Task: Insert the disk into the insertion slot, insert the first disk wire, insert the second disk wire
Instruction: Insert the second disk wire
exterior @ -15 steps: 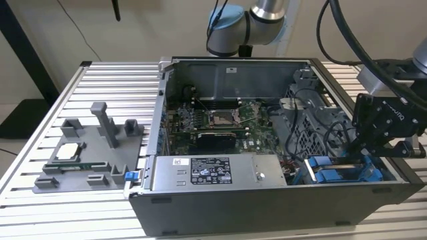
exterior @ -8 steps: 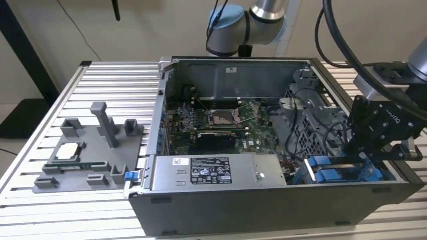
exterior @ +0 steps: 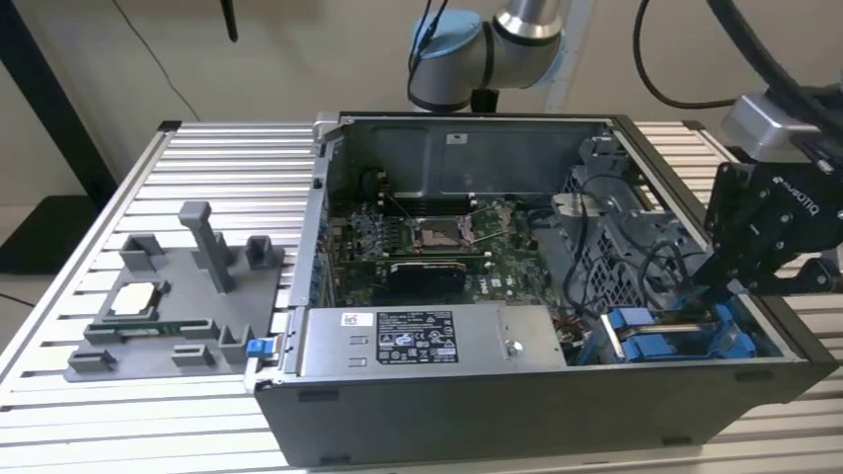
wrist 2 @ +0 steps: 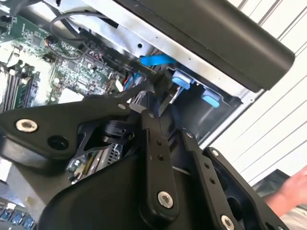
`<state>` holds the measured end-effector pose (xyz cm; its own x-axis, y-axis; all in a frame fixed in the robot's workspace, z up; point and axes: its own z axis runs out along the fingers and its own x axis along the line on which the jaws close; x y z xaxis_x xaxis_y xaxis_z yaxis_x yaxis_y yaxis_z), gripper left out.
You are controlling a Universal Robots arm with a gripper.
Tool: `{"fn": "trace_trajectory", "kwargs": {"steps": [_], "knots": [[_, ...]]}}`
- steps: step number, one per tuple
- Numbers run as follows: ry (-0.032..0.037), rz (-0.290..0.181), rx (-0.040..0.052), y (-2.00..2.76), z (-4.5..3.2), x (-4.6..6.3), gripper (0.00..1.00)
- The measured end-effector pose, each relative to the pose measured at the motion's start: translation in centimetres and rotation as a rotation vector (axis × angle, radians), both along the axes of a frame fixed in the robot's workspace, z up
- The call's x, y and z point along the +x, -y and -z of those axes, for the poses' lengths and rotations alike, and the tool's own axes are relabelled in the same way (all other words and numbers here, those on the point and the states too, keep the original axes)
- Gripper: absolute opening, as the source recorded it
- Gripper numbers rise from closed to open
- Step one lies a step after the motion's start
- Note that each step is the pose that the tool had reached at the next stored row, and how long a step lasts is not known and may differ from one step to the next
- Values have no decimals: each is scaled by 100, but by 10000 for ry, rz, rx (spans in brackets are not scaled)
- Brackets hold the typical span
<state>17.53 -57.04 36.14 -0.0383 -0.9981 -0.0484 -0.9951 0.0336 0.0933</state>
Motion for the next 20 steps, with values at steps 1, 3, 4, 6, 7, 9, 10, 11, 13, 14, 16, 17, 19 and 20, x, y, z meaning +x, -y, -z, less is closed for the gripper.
{"fn": "trace_trajectory", "kwargs": {"steps": [1, 3, 4, 6, 7, 9, 10, 11, 13, 14, 16, 17, 19, 20], "knots": [[0, 2, -1, 0, -46, 0, 100], [0, 11, -1, 0, -139, 0, 100], [0, 15, -2, 0, -184, 0, 100], [0, 23, -2, 0, -261, 0, 100], [0, 28, 3, 0, -276, 0, 100], [0, 29, 12, 0, -277, 0, 100], [0, 29, 12, 0, -277, 0, 100], [-1, 30, 12, -1, -277, 1, 100], [4, 28, 10, -3, -279, 23, 100], [5, 30, 13, -3, -276, 38, 100], [5, 30, 24, -4, -255, 72, 100], [5, 30, 27, -3, -239, 94, 100], [5, 29, 39, -3, -203, 138, 100], [5, 30, 45, -3, -186, 159, 100]]}}
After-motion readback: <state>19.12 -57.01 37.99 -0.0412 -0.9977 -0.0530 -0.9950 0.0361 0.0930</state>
